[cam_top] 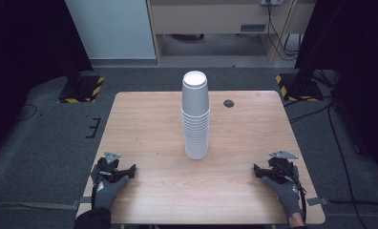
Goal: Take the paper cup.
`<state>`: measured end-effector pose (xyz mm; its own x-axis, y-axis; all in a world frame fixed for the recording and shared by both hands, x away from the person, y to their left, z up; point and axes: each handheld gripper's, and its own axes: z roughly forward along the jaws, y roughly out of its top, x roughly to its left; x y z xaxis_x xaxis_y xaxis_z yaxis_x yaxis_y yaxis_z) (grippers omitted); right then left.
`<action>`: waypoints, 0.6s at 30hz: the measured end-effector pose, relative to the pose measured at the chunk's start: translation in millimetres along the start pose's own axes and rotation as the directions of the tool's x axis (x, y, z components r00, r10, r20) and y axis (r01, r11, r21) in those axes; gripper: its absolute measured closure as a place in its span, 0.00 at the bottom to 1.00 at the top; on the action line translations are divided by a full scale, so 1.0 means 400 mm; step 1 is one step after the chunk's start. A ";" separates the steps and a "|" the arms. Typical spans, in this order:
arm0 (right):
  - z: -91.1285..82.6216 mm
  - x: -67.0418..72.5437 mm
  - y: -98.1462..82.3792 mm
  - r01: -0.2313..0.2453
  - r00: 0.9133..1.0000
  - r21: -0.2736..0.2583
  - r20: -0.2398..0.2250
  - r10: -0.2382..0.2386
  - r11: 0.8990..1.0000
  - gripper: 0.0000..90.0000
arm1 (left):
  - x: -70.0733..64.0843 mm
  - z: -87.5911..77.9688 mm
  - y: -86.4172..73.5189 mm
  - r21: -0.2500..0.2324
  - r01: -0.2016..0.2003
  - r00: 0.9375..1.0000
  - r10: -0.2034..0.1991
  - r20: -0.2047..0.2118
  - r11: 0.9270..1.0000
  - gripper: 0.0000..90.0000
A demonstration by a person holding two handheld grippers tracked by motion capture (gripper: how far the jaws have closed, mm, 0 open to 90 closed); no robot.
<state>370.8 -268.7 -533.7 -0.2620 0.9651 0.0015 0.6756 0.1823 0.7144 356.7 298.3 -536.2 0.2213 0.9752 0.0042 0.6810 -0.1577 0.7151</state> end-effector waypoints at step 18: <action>-0.095 0.049 0.059 -0.005 0.995 -0.221 -0.101 -0.018 0.975 0.12 | -0.004 0.002 0.001 0.004 0.007 1.000 -0.007 -0.007 1.000 0.08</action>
<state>355.5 -252.6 -490.3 -0.3424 0.9377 0.0590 0.5077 0.1318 0.8514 357.1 296.6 -536.4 0.2116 0.9773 0.0042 0.6852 -0.1514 0.7124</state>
